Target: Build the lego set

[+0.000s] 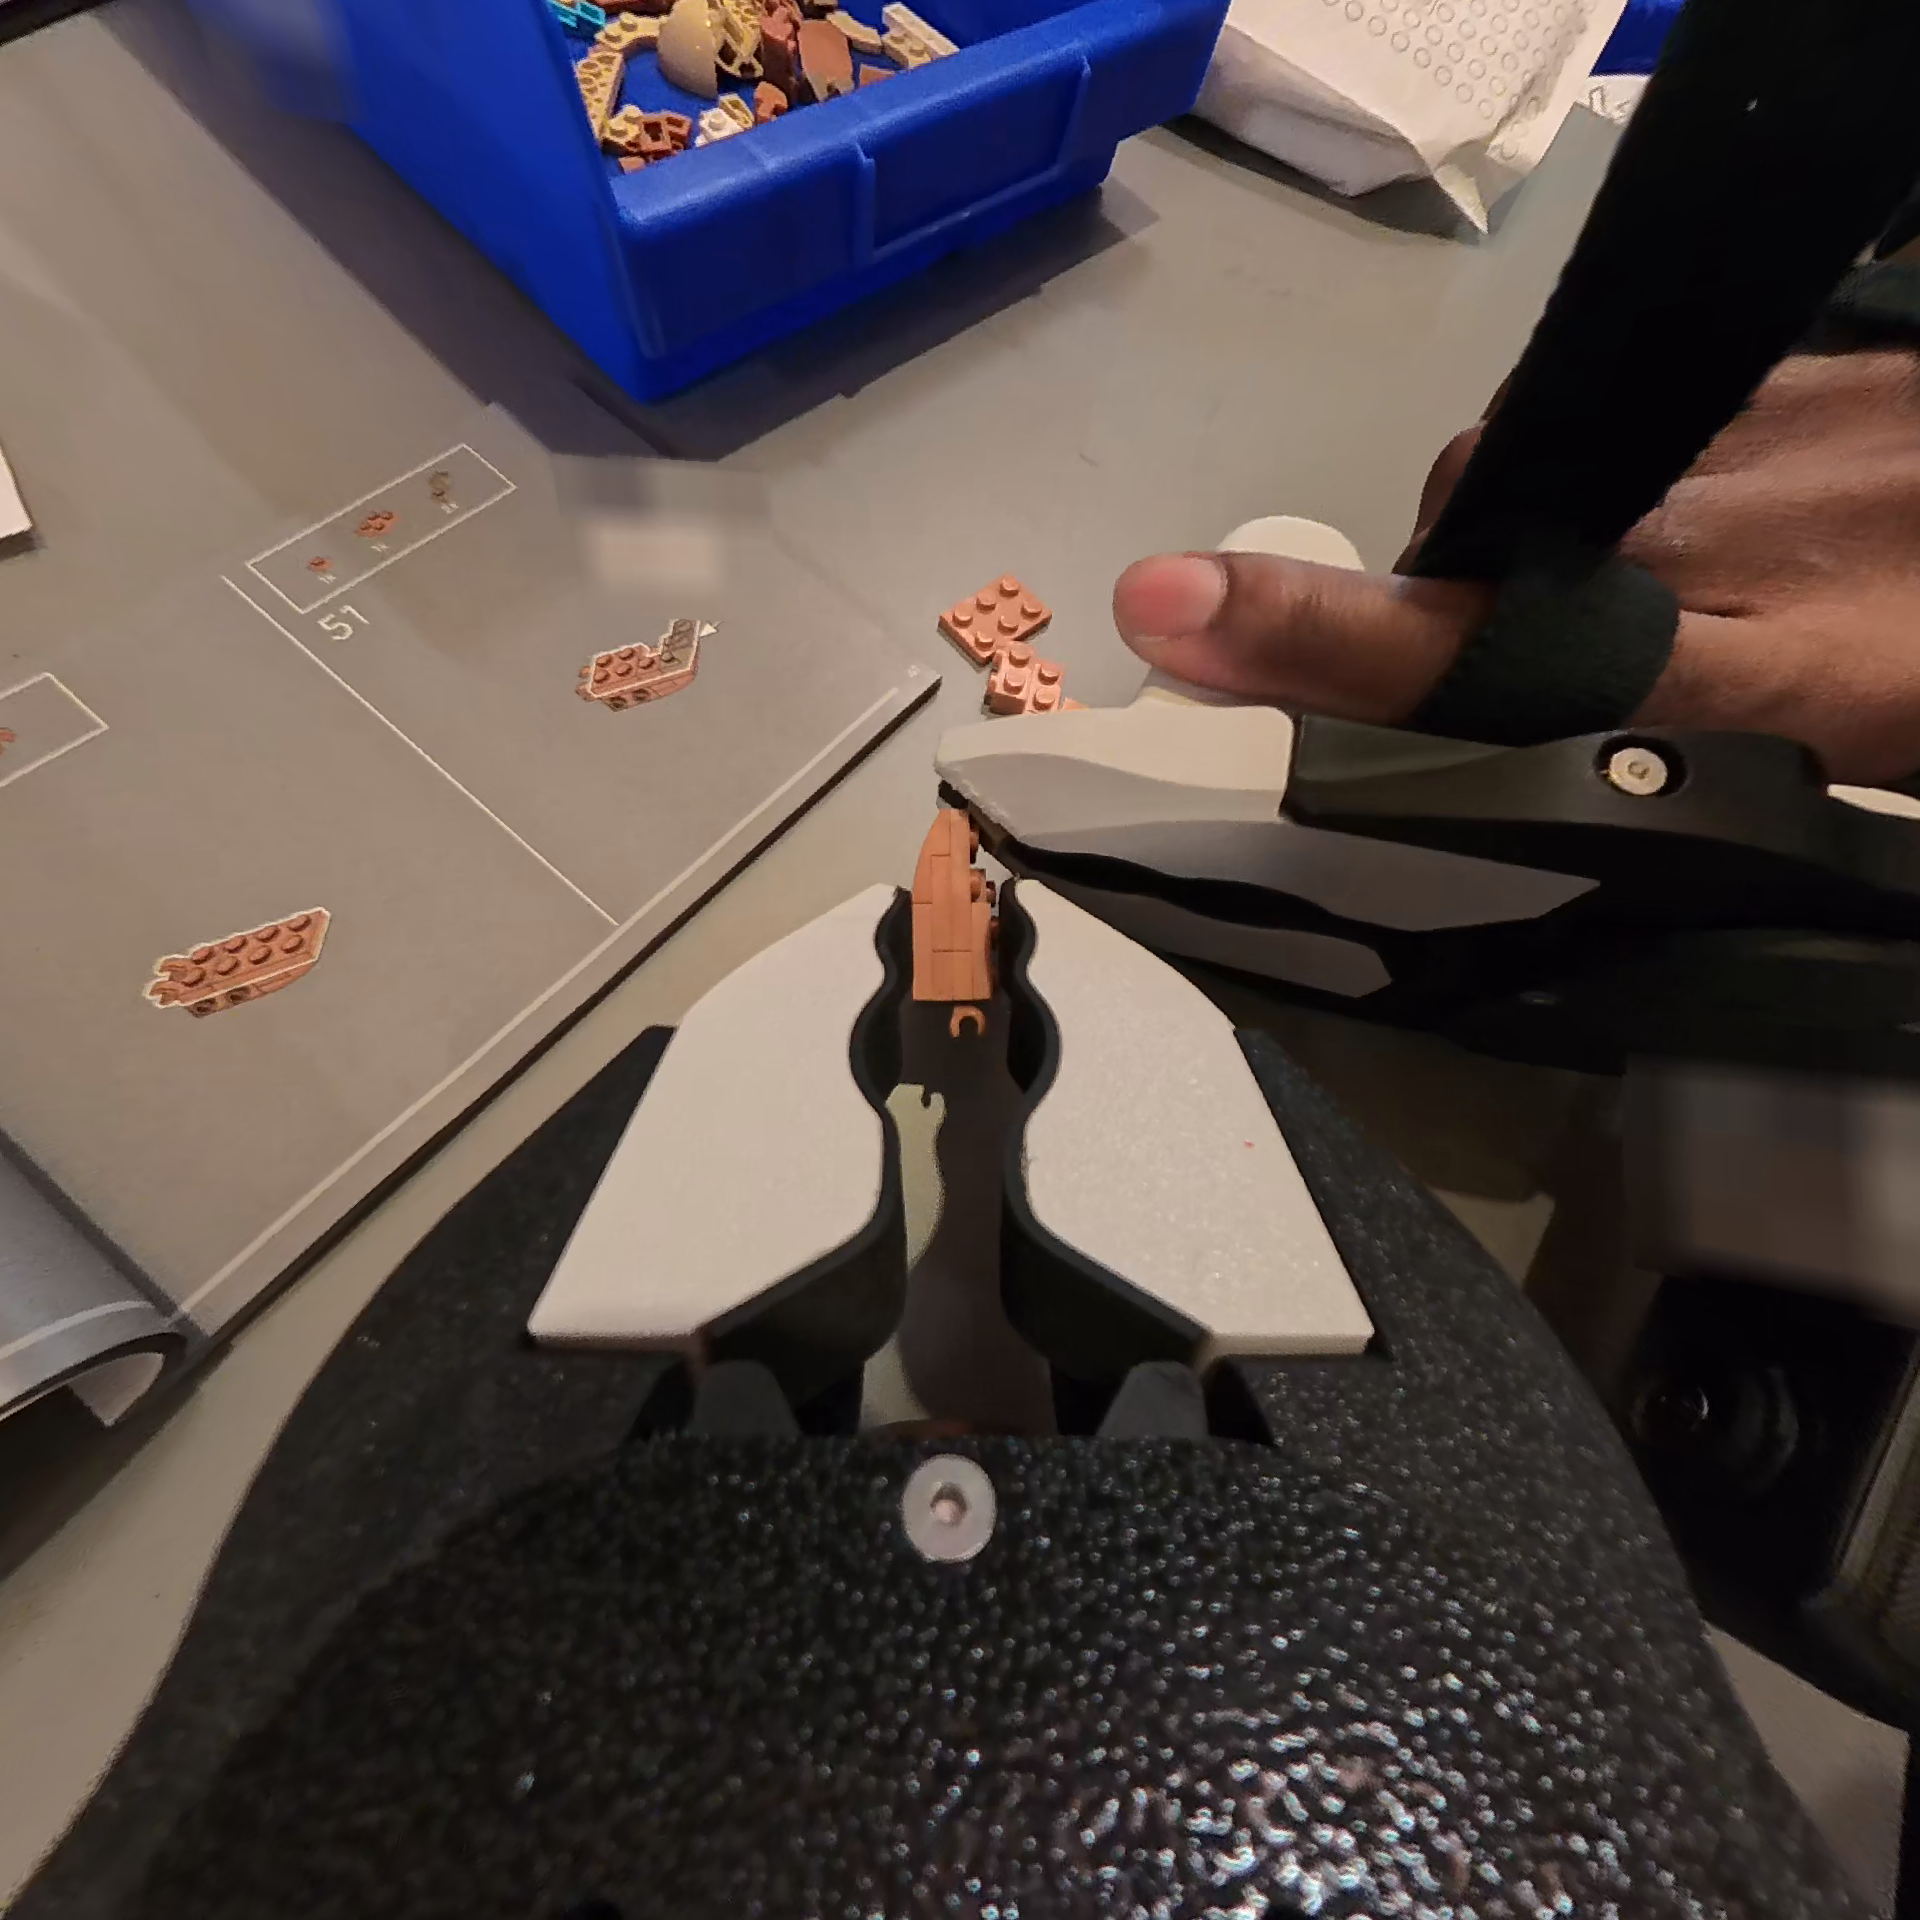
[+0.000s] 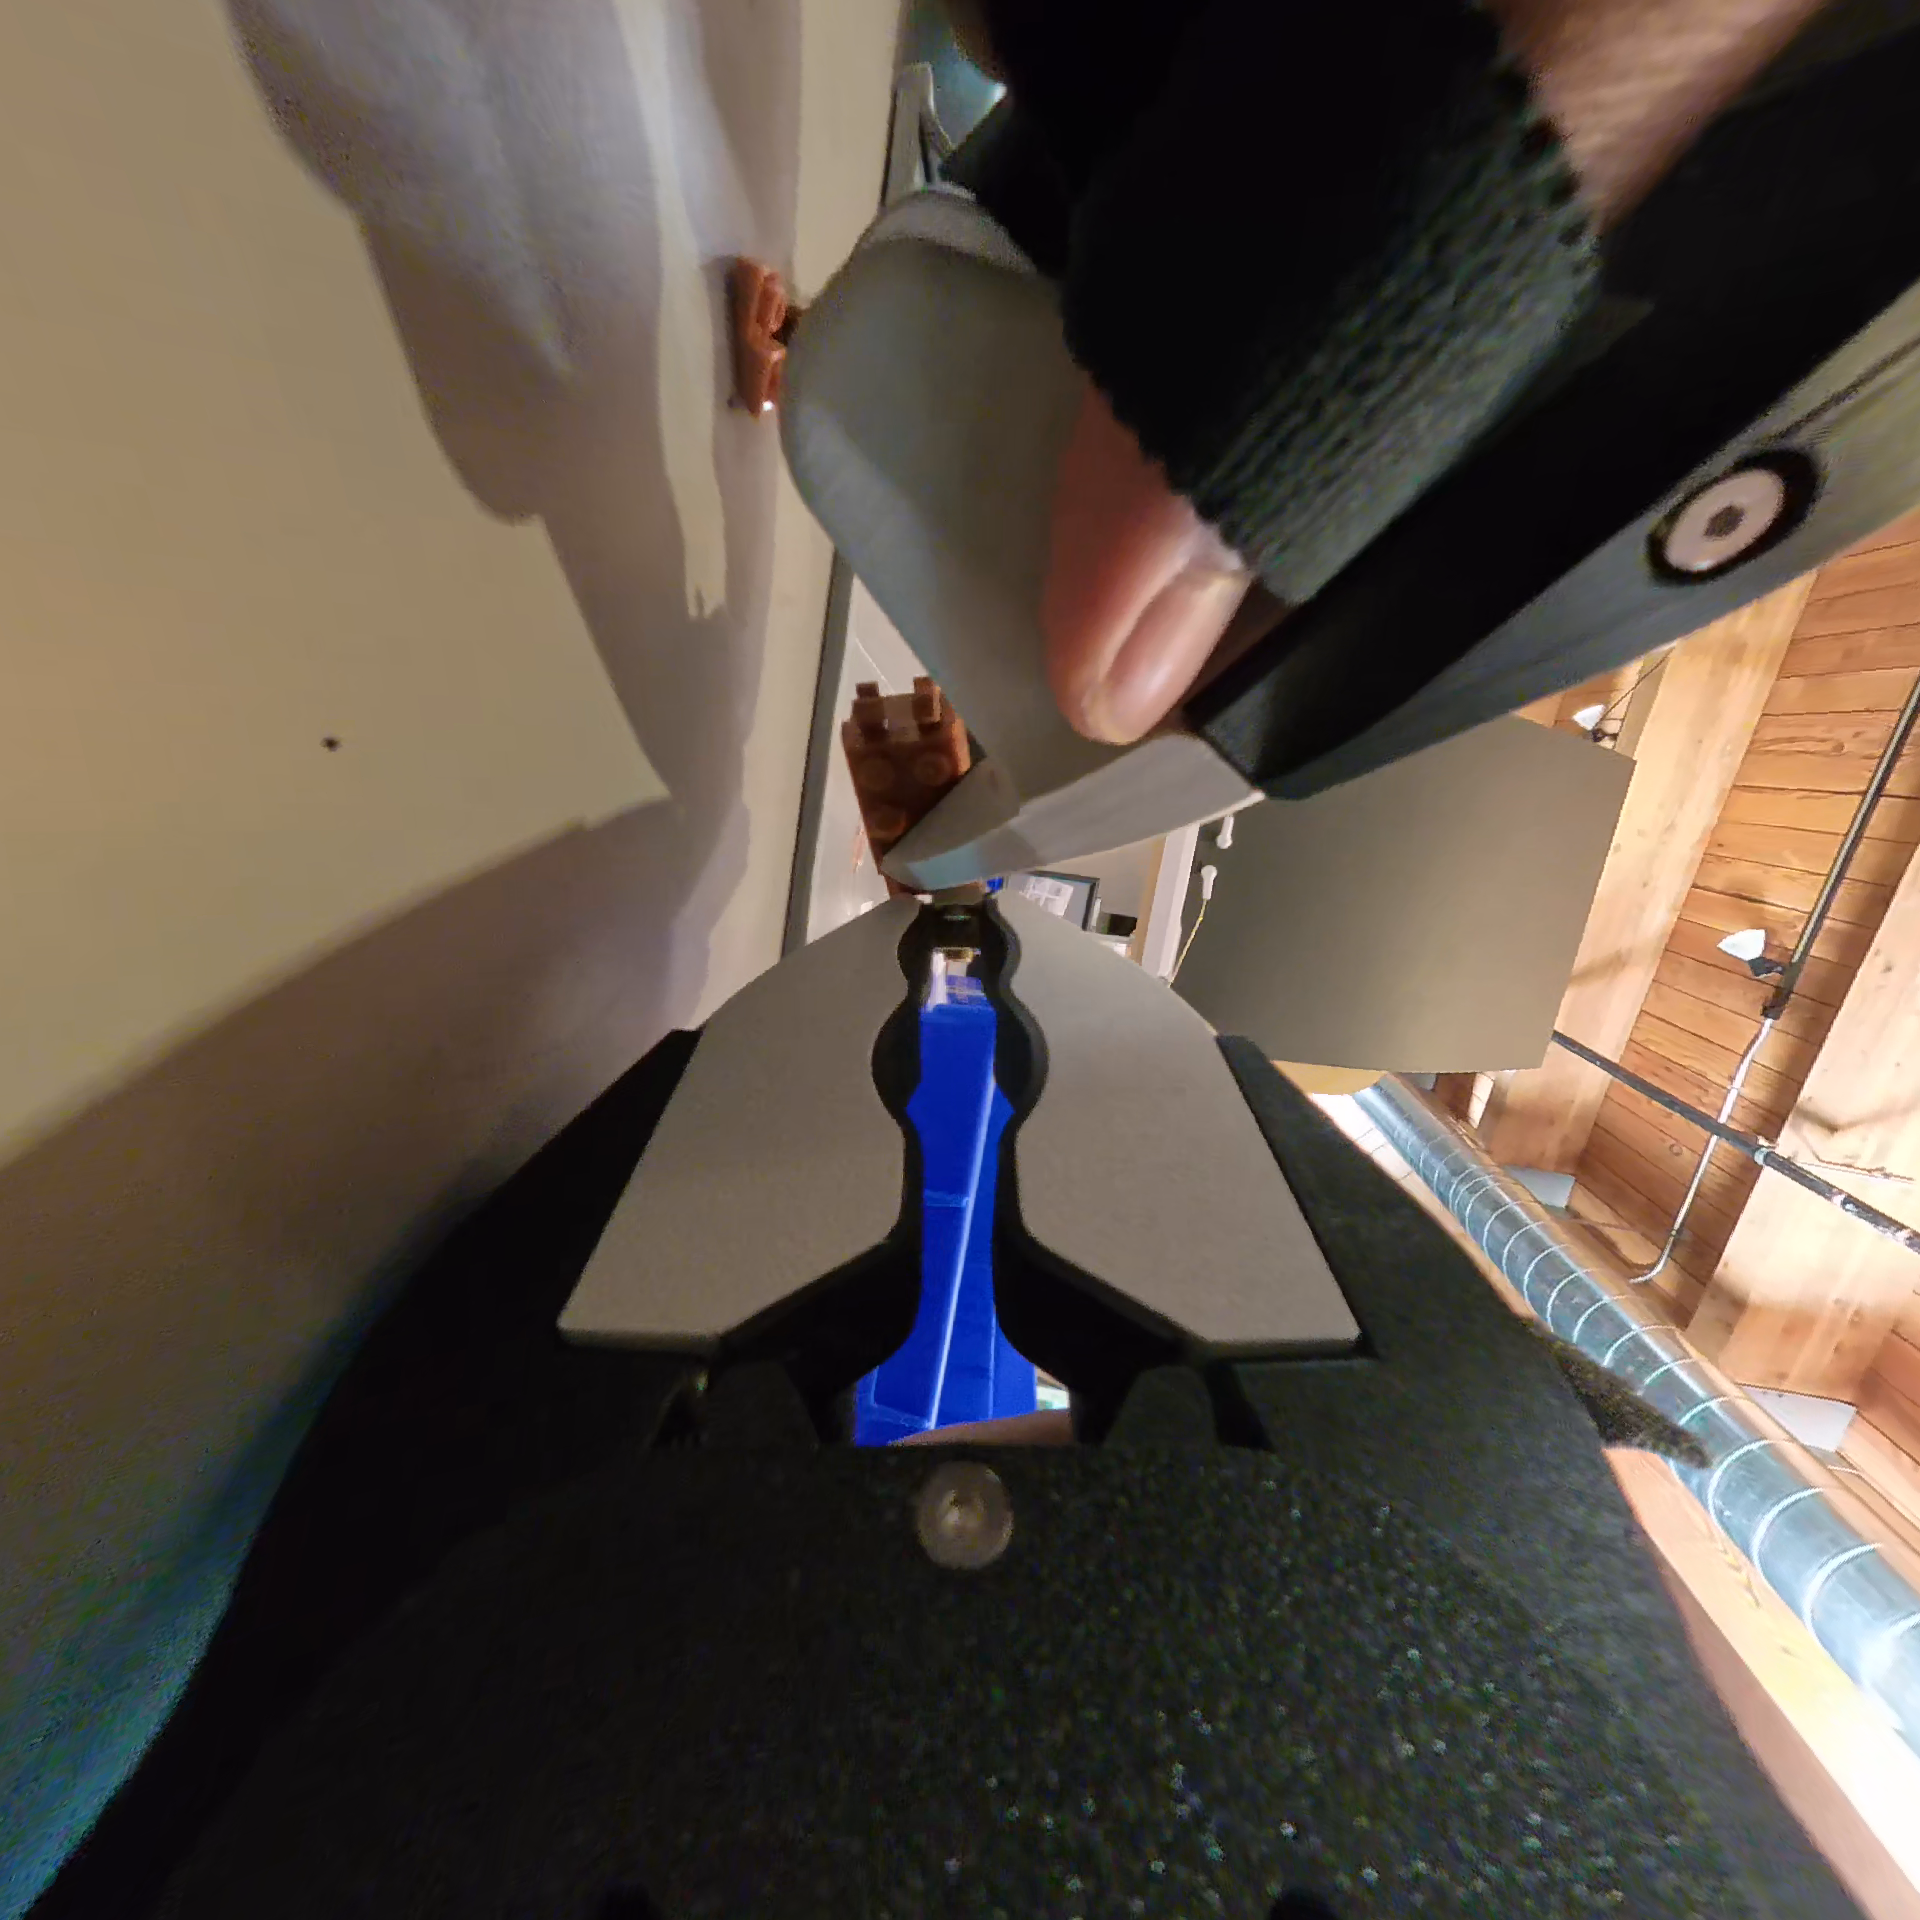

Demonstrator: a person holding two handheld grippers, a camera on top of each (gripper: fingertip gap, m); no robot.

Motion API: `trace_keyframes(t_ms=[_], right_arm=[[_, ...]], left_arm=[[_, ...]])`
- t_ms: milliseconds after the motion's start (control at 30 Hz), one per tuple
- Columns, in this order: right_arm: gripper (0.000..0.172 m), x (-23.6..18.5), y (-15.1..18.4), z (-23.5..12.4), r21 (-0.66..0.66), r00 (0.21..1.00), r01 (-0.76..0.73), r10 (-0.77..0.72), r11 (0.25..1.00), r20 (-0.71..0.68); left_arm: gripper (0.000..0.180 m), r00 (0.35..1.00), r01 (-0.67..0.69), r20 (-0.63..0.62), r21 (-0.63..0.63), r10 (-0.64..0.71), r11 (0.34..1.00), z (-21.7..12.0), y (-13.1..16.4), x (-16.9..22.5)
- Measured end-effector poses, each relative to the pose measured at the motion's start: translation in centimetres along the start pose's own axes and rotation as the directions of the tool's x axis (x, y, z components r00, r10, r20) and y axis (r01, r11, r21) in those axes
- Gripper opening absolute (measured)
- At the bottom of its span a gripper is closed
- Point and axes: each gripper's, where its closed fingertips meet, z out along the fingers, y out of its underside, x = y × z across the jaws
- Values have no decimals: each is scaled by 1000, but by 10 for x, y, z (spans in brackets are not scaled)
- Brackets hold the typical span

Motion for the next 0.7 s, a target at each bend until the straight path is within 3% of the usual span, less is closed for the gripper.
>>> trace_keyframes(t_ms=[400,700], right_arm=[[13,-6,0,1,23,990,-107,105,994,90],[18,-6,-1,-1,29,986,-118,114,993,124]], left_arm=[[15,978,-184,82,-74,190,980,3,7,-3],[15,963,-247,78,-115,257,962,5,11,-2]])
